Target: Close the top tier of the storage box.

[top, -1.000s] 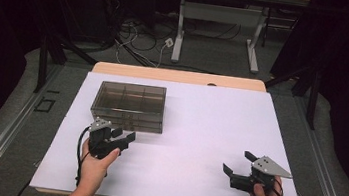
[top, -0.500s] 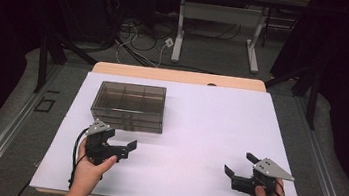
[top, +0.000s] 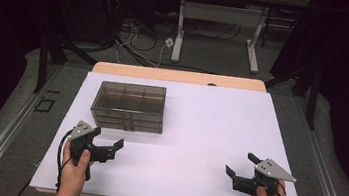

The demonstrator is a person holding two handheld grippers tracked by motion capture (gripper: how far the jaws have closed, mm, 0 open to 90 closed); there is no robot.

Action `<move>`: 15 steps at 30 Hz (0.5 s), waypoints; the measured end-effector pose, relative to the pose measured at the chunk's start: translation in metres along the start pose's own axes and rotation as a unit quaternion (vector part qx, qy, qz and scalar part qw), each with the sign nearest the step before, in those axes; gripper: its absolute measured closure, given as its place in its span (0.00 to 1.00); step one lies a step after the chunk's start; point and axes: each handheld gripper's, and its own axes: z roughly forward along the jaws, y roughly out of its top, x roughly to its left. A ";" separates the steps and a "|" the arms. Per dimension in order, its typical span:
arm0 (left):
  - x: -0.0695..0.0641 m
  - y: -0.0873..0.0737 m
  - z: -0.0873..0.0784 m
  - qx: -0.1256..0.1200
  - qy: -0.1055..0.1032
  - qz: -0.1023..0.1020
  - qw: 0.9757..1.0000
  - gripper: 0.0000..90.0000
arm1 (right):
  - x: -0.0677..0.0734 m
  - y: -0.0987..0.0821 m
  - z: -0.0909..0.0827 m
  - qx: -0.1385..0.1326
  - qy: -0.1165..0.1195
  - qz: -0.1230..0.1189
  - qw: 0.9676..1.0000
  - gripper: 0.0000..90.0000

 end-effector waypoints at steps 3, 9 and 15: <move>0.009 -0.006 -0.006 -0.007 0.006 0.004 1.000 0.00 | 0.000 0.000 0.000 0.000 -0.001 0.001 1.000 0.10; 0.019 -0.014 -0.012 -0.015 0.008 0.000 1.000 0.00 | 0.000 0.000 -0.001 0.002 0.000 0.000 1.000 0.10; 0.029 -0.020 -0.015 -0.025 0.014 -0.004 1.000 0.00 | -0.001 0.000 -0.001 0.001 0.001 0.001 1.000 0.10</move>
